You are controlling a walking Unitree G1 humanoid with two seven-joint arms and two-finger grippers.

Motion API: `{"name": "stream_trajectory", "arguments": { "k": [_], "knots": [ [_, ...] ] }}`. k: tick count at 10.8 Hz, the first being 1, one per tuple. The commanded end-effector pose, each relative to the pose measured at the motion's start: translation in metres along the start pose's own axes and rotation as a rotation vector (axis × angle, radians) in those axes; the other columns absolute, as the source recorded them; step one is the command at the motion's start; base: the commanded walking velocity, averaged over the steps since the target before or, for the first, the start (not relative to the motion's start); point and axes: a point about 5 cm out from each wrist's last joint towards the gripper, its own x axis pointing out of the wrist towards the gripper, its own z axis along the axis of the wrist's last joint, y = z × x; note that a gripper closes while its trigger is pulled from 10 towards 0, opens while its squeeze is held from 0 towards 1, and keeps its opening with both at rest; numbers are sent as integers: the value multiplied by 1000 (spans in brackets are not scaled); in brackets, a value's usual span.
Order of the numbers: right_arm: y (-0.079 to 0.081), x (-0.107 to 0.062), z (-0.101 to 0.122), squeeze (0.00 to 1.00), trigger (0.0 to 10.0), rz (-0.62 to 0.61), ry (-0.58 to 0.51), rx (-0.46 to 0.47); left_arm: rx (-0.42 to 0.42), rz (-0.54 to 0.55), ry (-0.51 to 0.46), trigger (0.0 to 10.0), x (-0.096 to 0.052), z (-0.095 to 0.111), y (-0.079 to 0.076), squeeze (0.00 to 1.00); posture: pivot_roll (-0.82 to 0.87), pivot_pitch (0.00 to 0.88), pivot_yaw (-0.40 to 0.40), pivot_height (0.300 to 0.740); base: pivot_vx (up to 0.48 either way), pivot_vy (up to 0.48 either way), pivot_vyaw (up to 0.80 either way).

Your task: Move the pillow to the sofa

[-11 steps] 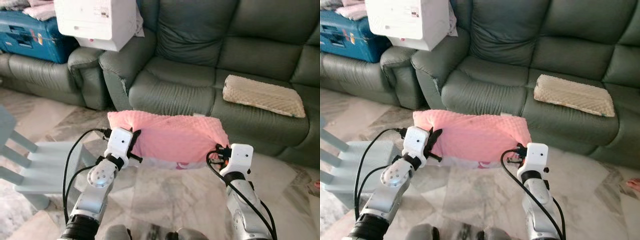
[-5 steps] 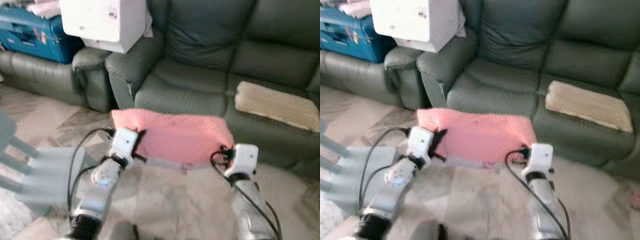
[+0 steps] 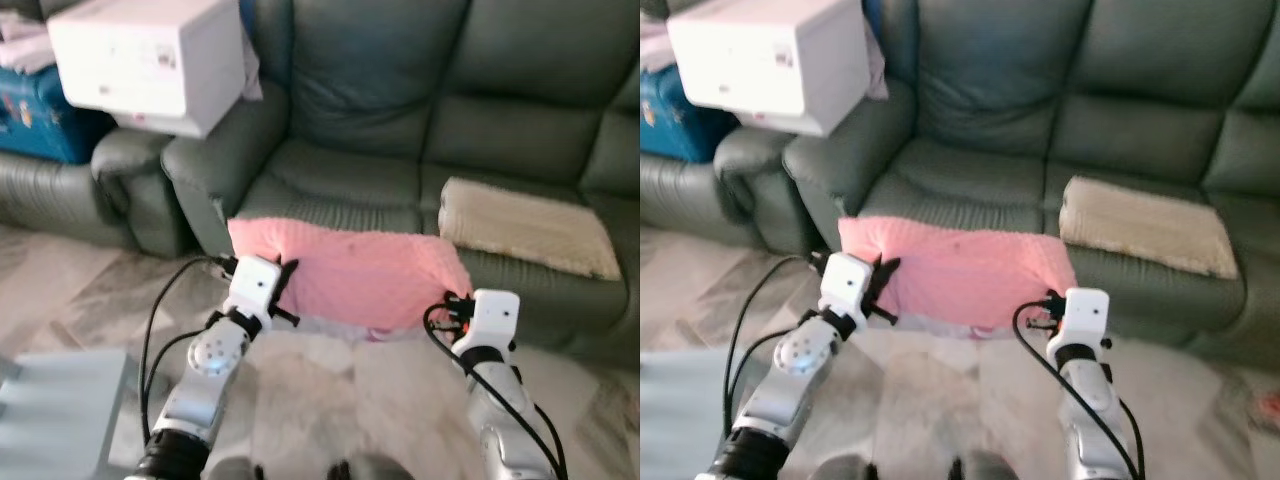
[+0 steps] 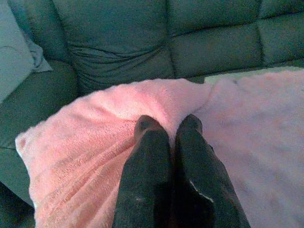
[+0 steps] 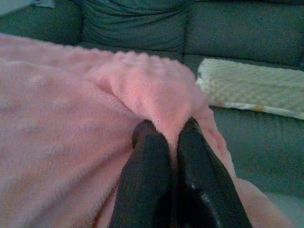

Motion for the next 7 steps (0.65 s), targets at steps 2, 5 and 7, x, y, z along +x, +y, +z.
{"name": "stream_trajectory", "arguments": {
  "k": [2,5,7],
  "knots": [
    [8,3,4,0,10000,24,-15,7,17,18,-22,10000,0,4,6,0,-73,86,-32,740,480,0,0],
    [8,3,4,0,10000,22,-15,11,21,13,-25,10000,1,5,6,0,-71,87,-28,740,480,0,0],
    [8,2,4,0,10000,20,-15,15,24,15,-20,10000,-1,3,7,0,-69,89,-29,740,480,0,0]
  ]
}}
